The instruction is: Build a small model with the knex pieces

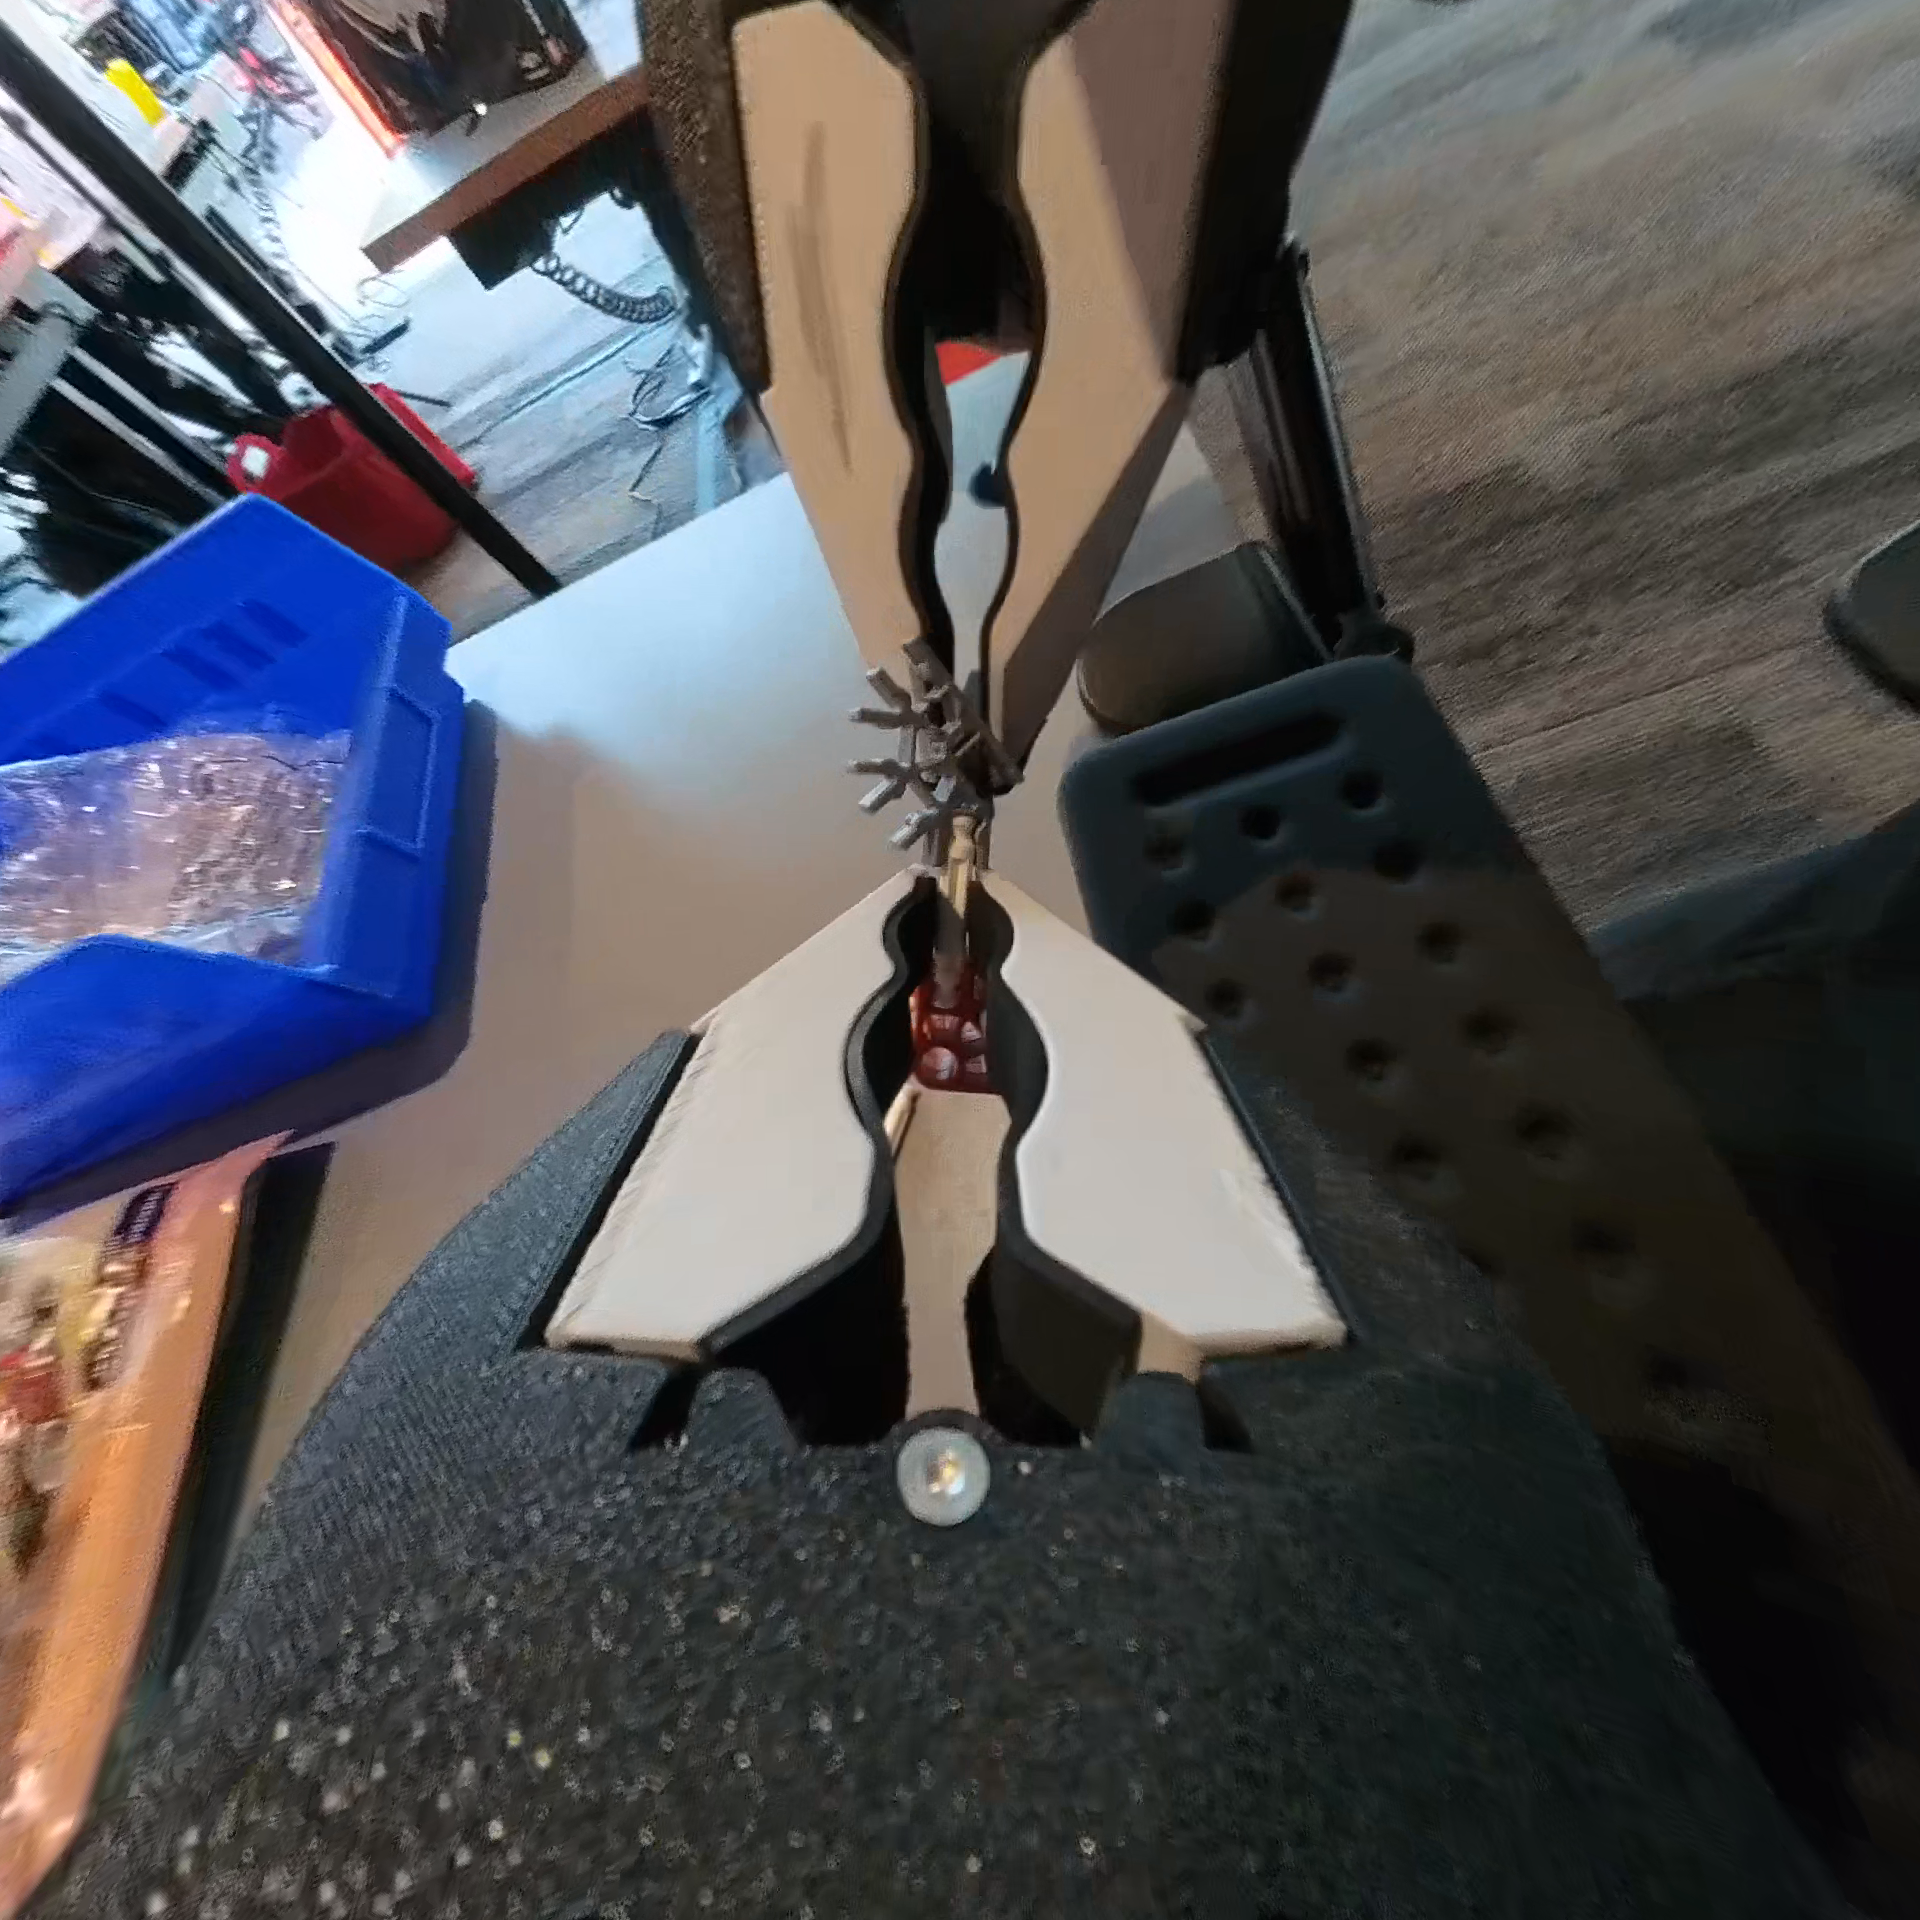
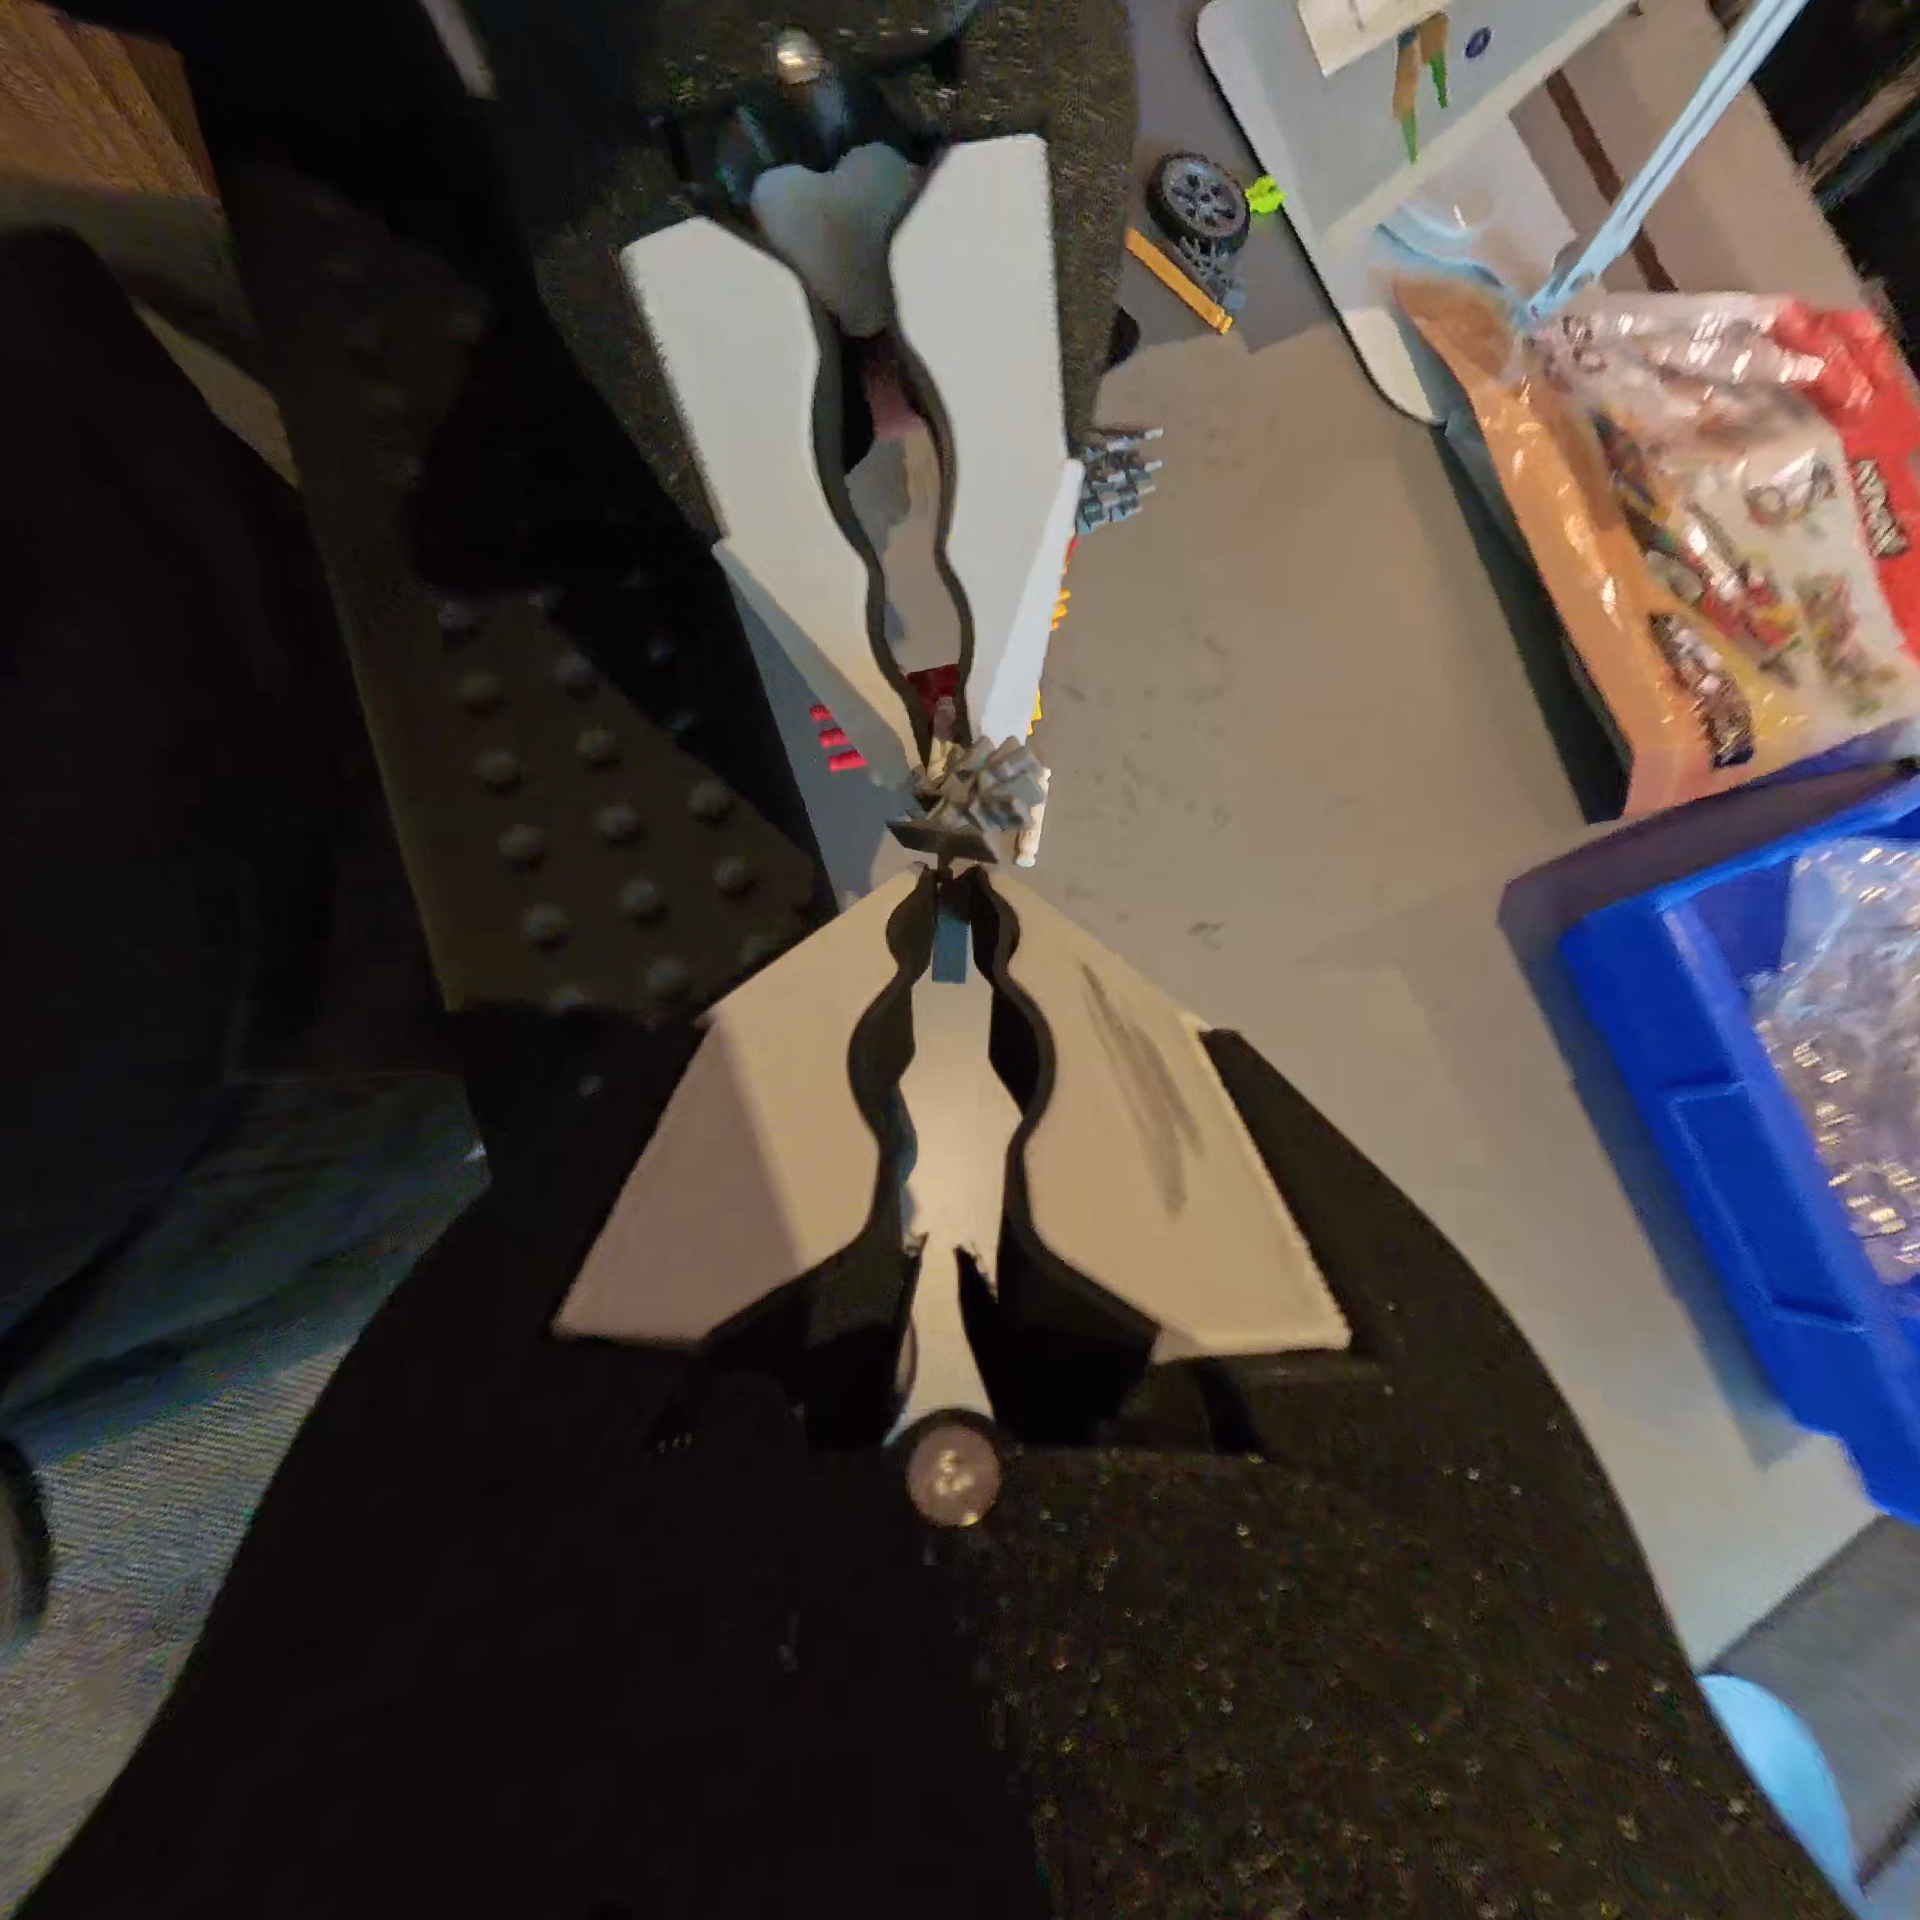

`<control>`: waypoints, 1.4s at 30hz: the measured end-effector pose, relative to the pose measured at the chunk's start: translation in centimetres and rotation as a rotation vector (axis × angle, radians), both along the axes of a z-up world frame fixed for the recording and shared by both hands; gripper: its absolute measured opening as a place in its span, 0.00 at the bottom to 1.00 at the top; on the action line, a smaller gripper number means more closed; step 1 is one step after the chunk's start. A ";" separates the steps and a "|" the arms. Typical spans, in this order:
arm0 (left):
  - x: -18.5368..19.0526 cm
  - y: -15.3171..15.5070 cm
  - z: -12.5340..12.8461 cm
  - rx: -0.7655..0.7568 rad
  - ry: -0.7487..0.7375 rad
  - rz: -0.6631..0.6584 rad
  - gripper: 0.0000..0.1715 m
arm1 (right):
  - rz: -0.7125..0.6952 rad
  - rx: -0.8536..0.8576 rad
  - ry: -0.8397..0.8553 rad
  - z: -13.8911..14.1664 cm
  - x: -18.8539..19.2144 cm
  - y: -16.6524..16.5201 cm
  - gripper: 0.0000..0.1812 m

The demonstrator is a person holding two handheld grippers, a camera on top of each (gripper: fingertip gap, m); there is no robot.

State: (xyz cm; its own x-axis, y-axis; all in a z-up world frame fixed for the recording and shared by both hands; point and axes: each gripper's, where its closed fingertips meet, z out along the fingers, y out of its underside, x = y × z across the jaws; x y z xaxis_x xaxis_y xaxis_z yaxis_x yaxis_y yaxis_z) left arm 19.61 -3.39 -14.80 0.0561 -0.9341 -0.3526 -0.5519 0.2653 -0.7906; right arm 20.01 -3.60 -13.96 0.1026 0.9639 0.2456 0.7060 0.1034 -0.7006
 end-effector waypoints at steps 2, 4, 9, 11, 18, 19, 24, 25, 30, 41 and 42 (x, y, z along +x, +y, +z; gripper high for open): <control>-0.1 -0.3 0.4 -0.079 -0.035 -0.022 0.03 | 0.069 0.124 -0.028 0.4 -0.1 -0.2 0.03; -0.1 -0.7 0.7 -0.132 -0.055 -0.045 0.03 | 0.142 0.270 -0.071 0.8 -0.3 -0.4 0.03; 0.1 -2.2 -0.2 -0.288 -0.035 -0.119 0.03 | 0.431 0.736 -0.353 0.2 0.0 -1.3 0.03; 0.2 -2.3 -0.6 -0.287 -0.028 -0.126 0.03 | 0.473 0.816 -0.454 0.0 0.0 -1.4 0.03; -0.3 0.2 1.7 -0.064 -0.098 -0.002 0.03 | 0.047 0.552 -0.178 3.4 0.7 1.3 0.16; -0.4 0.6 2.0 -0.002 -0.098 0.021 0.03 | -0.037 0.441 -0.058 4.2 0.7 1.2 0.18; -0.2 1.9 3.5 0.322 -0.075 0.125 0.03 | -0.340 -0.132 0.433 4.7 1.4 1.2 0.28; -0.1 1.8 3.7 0.357 -0.071 0.126 0.03 | -0.338 -0.165 0.479 4.5 1.1 0.9 0.28; 0.6 1.2 3.9 0.455 -0.064 0.113 0.03 | -0.361 -0.149 0.579 4.6 -0.3 0.7 0.26; 0.9 1.2 3.7 0.565 -0.032 0.125 0.02 | -0.344 0.000 0.548 5.2 -0.2 1.0 0.08; 0.8 1.4 3.7 0.577 -0.026 0.133 0.02 | -0.340 0.008 0.541 5.2 -0.3 1.0 0.07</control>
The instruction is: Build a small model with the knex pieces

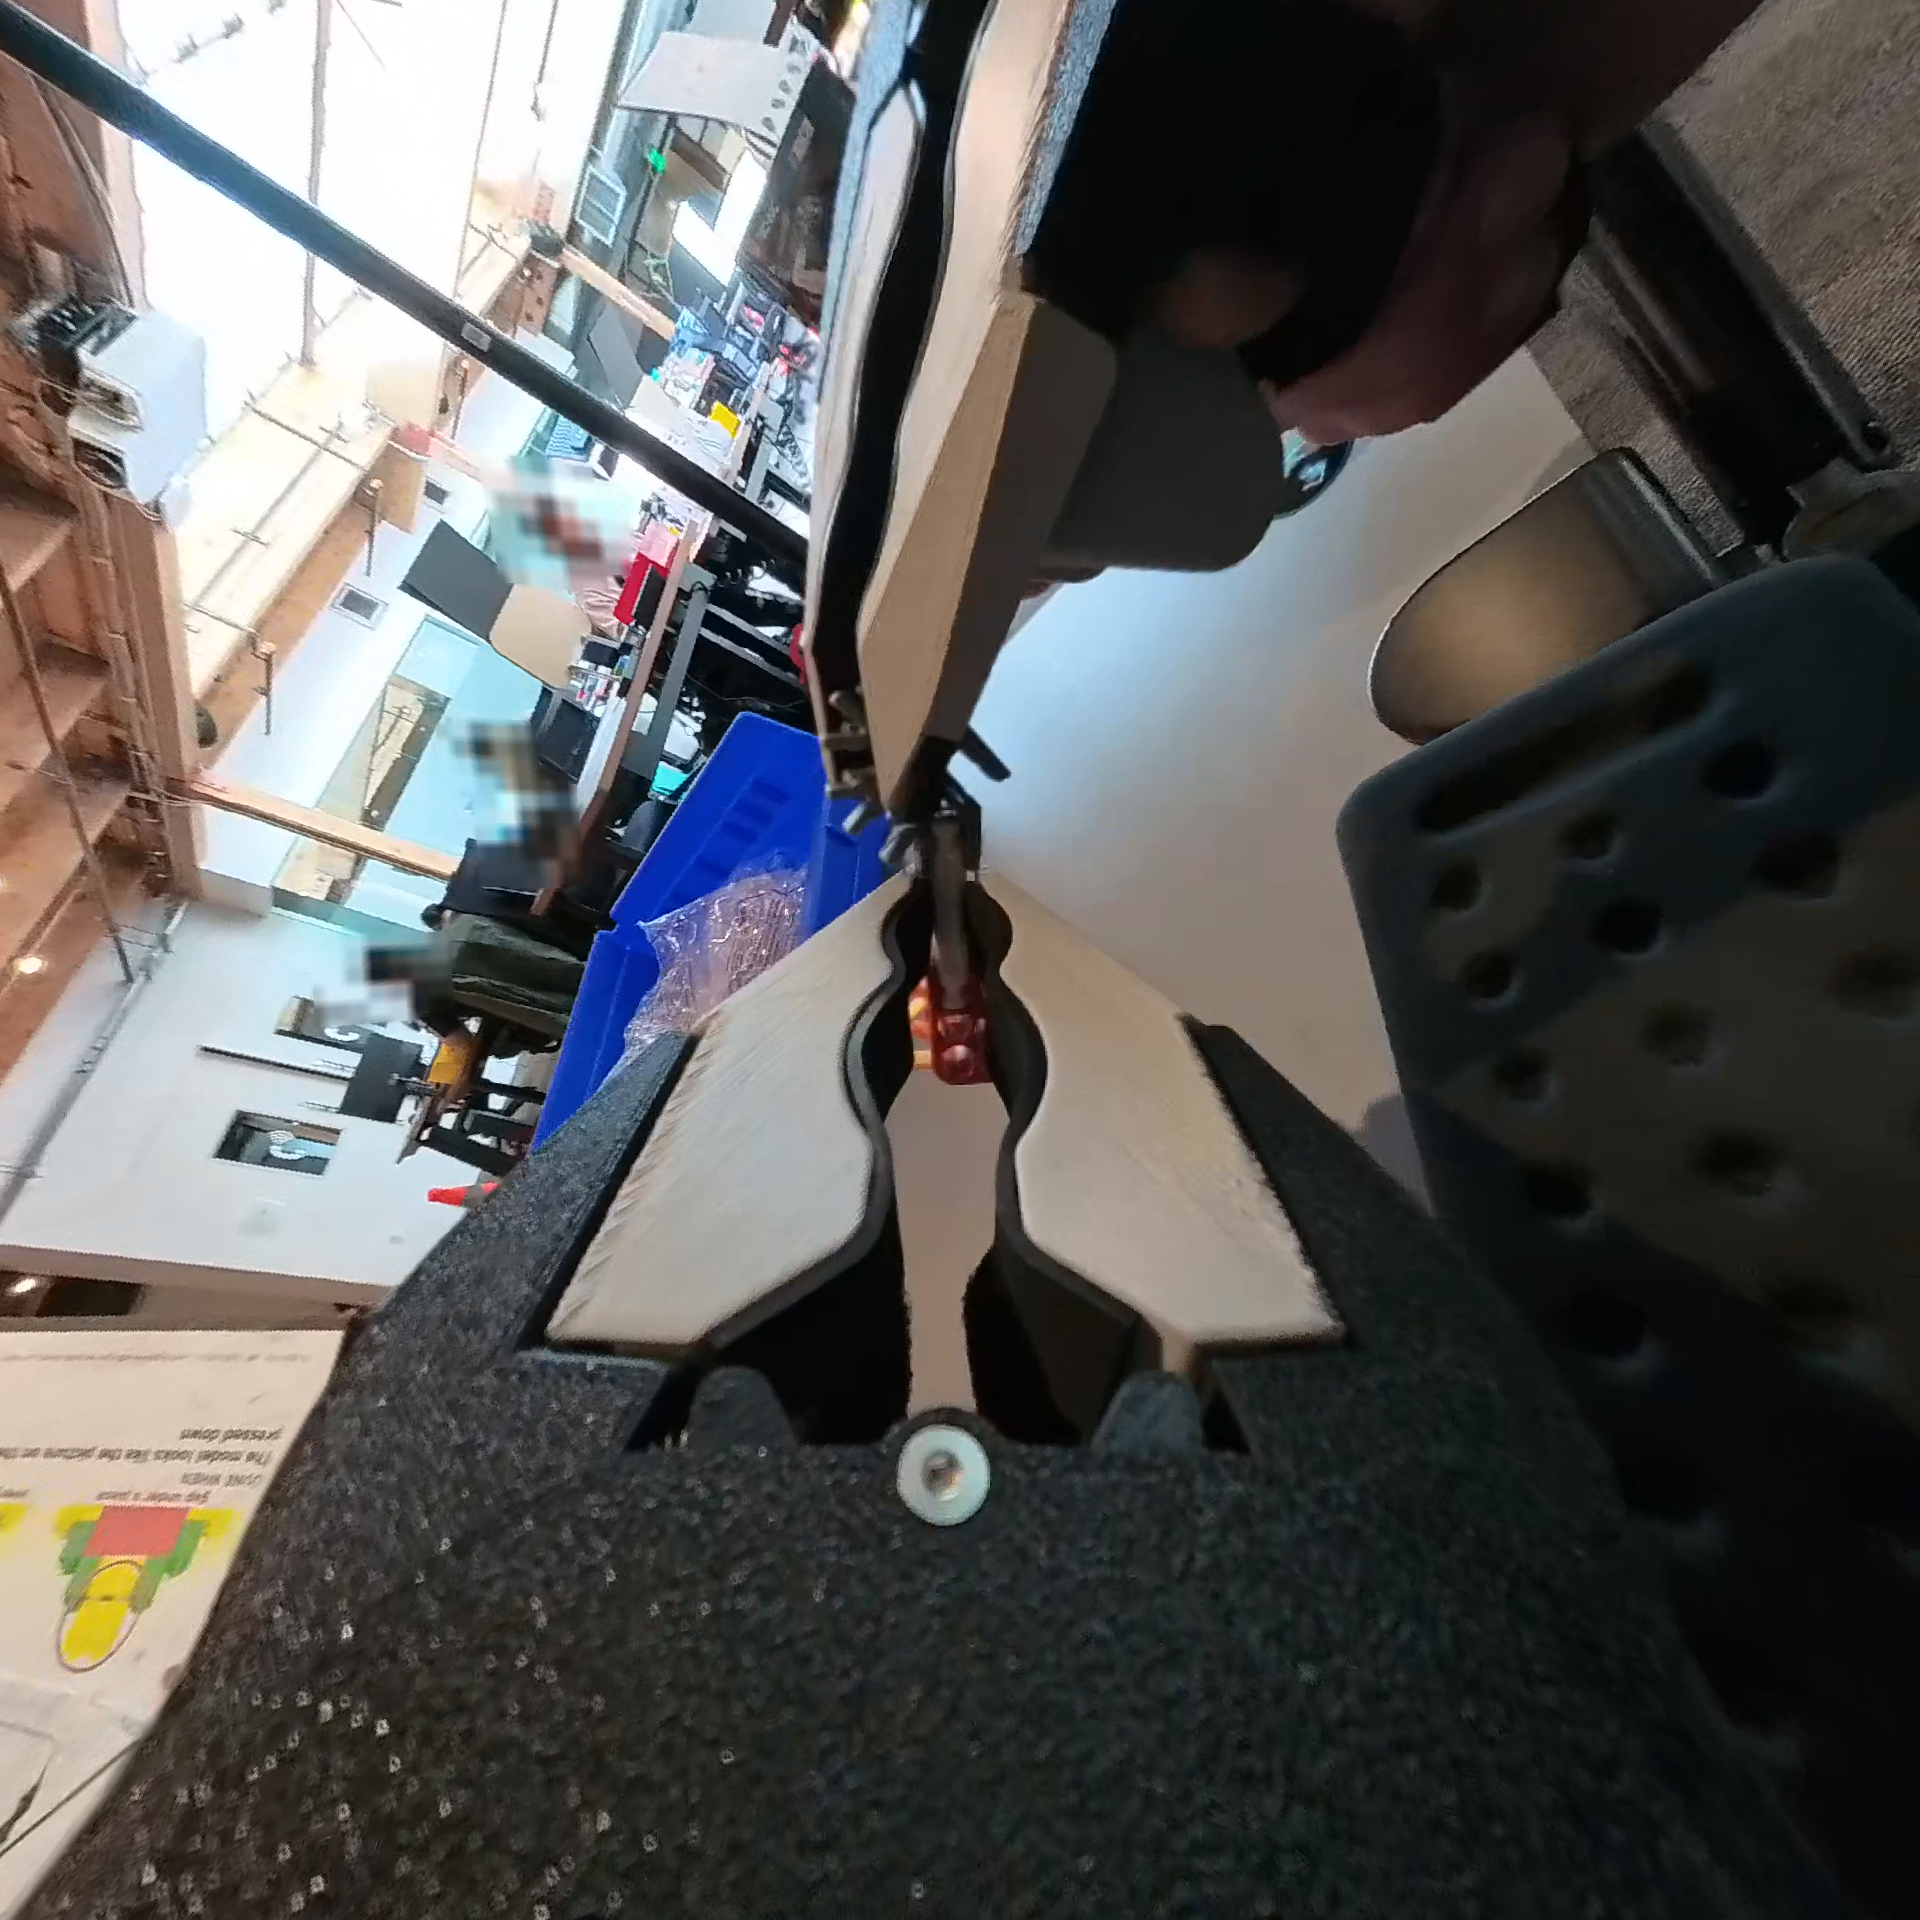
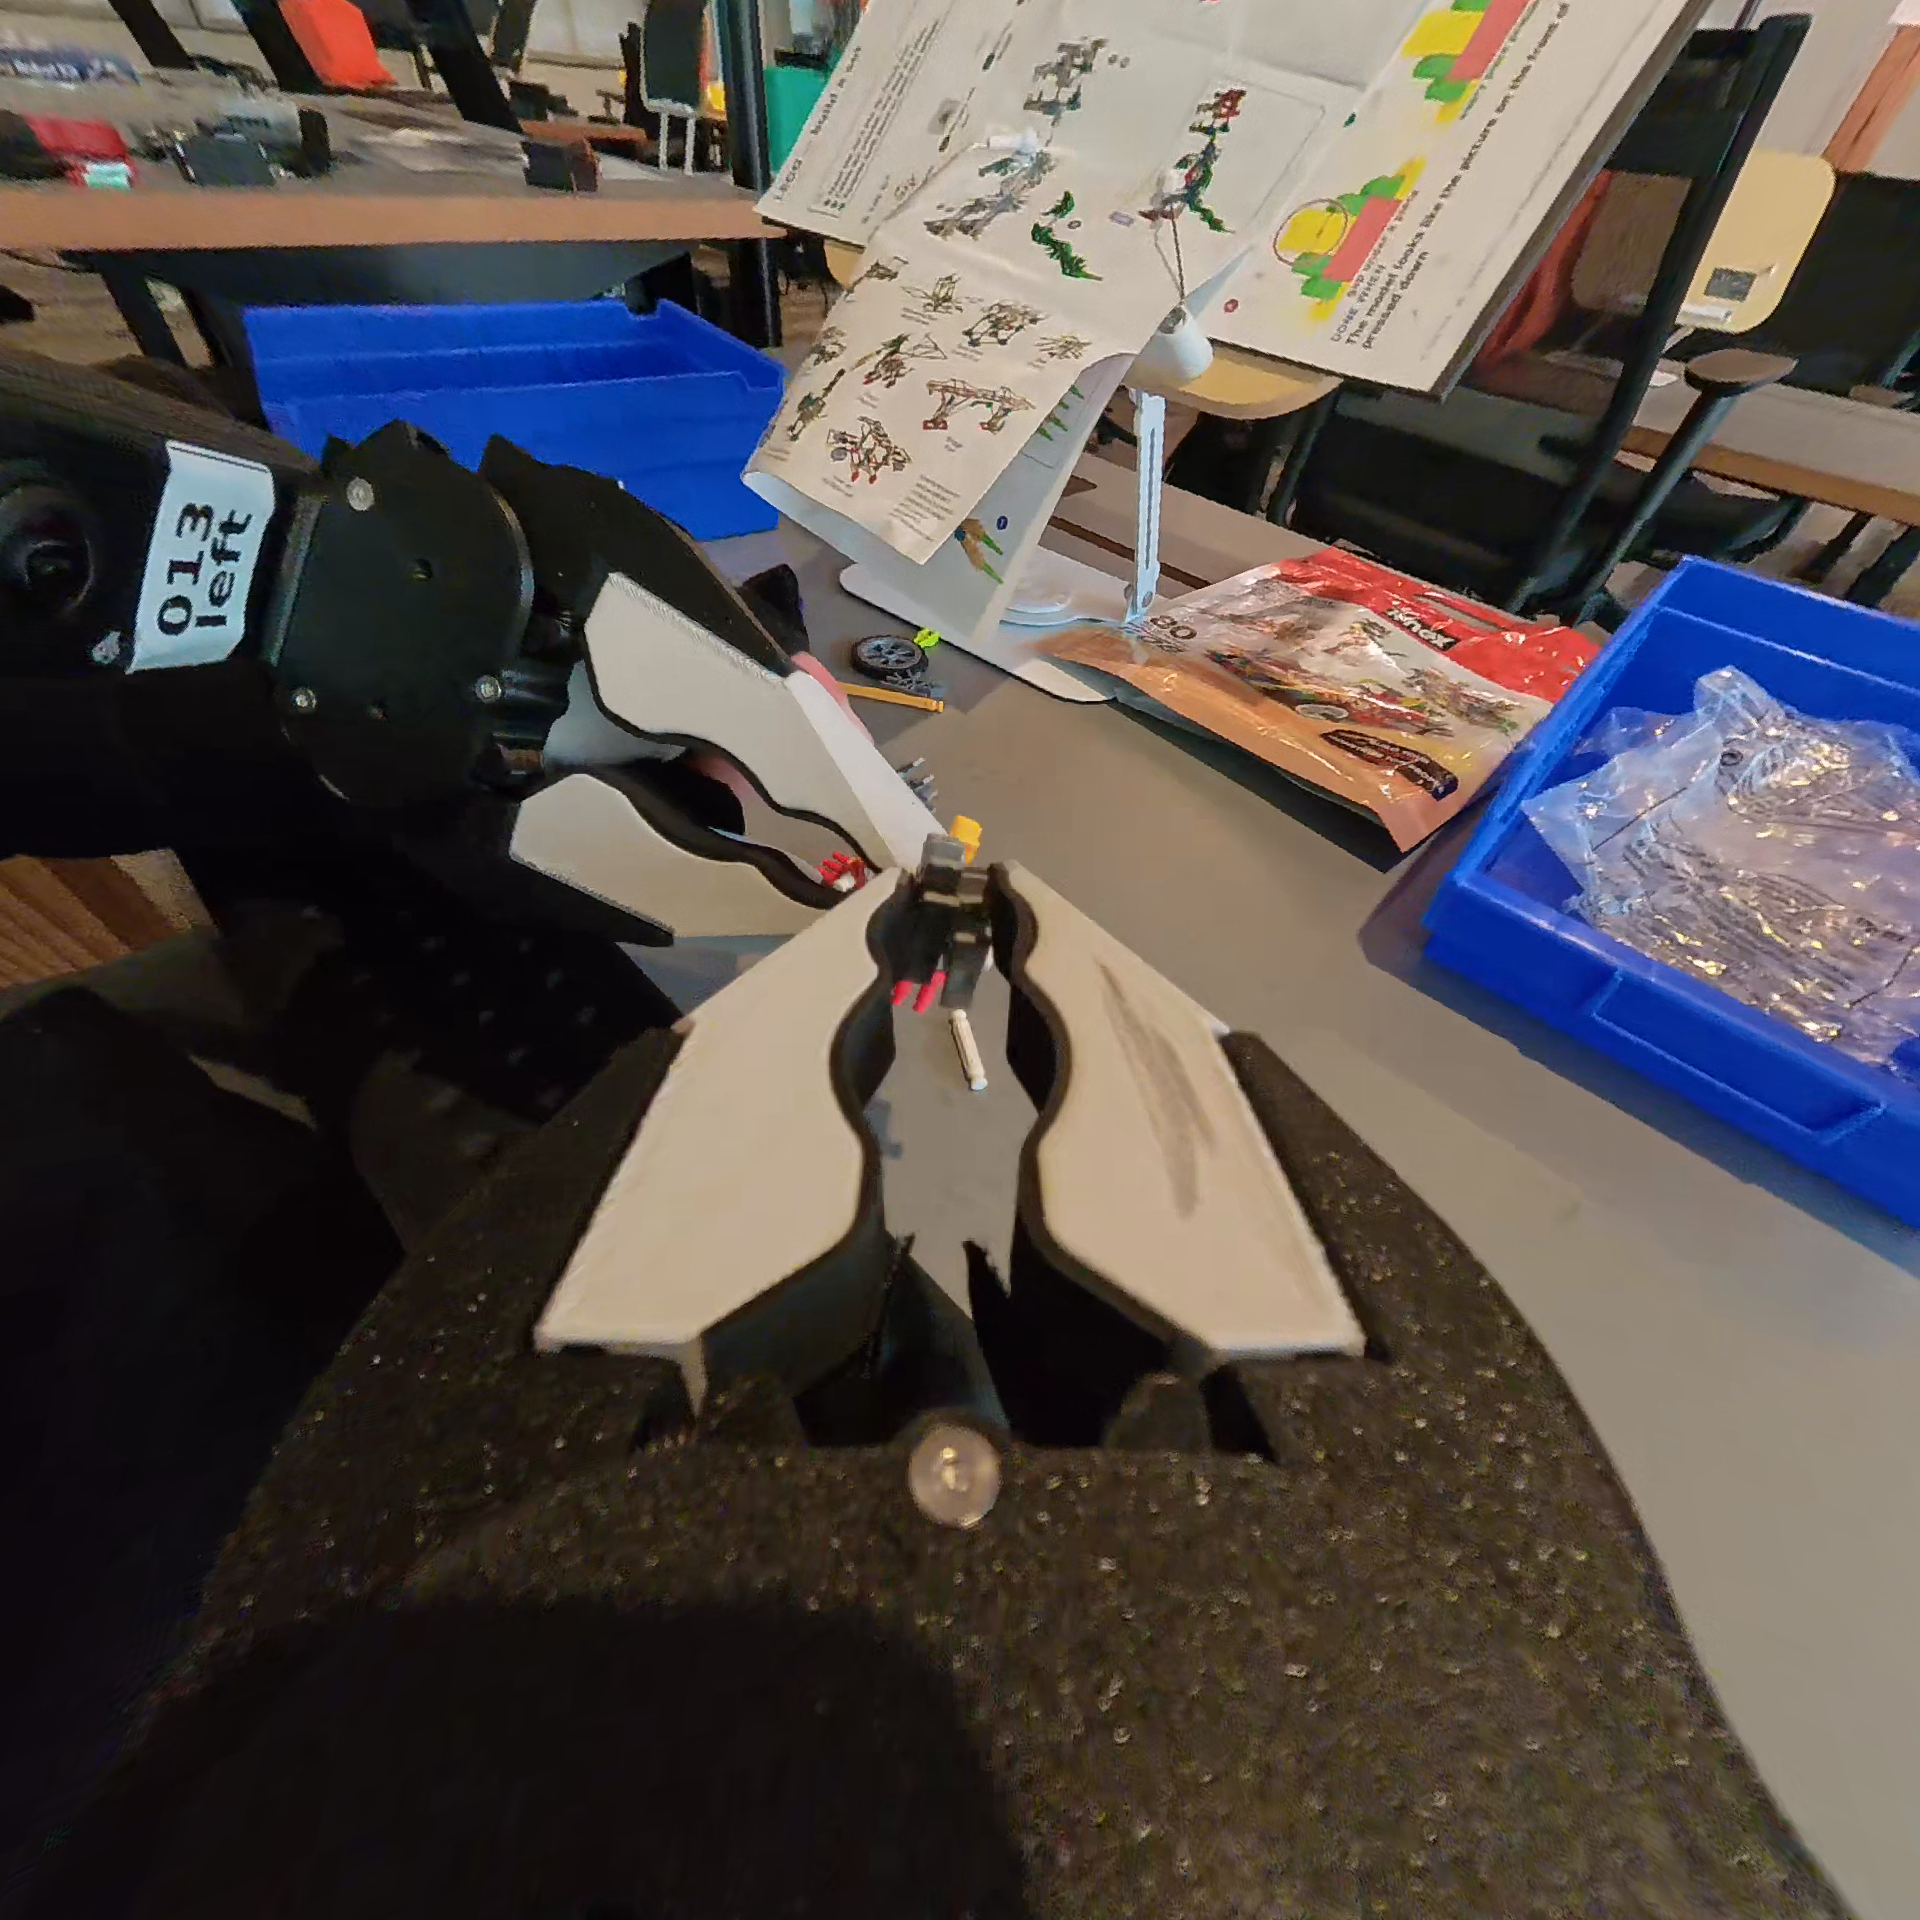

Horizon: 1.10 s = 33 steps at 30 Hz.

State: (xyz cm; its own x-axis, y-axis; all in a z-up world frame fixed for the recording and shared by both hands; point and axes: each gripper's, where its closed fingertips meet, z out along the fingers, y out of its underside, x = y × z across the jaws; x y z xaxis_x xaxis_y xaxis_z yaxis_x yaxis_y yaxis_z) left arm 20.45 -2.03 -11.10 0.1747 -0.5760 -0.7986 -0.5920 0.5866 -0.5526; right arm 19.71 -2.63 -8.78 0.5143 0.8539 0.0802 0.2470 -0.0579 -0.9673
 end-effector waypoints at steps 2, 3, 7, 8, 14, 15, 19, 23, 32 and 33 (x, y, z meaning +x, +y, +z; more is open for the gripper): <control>-0.2 0.2 0.1 0.014 -0.002 0.011 0.03 | -0.009 0.015 -0.012 0.1 -0.2 0.2 0.08; -0.2 0.3 0.1 0.004 -0.008 0.009 0.03 | -0.009 0.007 -0.012 0.1 -0.2 0.2 0.08; -0.2 0.3 0.4 -0.033 -0.039 -0.001 0.03 | -0.015 -0.001 0.037 1.1 0.1 0.6 0.17; -0.2 0.3 0.5 -0.087 -0.074 -0.012 0.03 | -0.007 -0.032 0.071 1.5 0.2 0.7 0.19; -0.3 -0.4 1.7 -0.475 -0.272 -0.157 0.02 | 0.054 -0.056 0.147 2.8 1.1 0.4 0.18; -0.3 -0.5 2.0 -0.547 -0.311 -0.185 0.03 | 0.081 -0.046 0.139 2.9 1.0 0.2 0.18; -0.4 -2.0 3.1 -0.830 -0.414 -0.360 0.02 | 0.179 0.002 0.084 3.1 0.1 -0.3 0.17; -0.6 -3.2 3.6 -0.986 -0.455 -0.483 0.03 | 0.267 0.004 0.087 3.8 -0.7 -0.9 0.17; -1.7 -5.1 6.5 -1.124 -0.594 -0.740 0.02 | 0.318 -0.021 0.229 5.8 -1.6 -2.7 0.18; -2.1 -5.5 7.3 -1.137 -0.621 -0.789 0.02 | 0.314 -0.025 0.223 5.6 -1.8 -2.8 0.18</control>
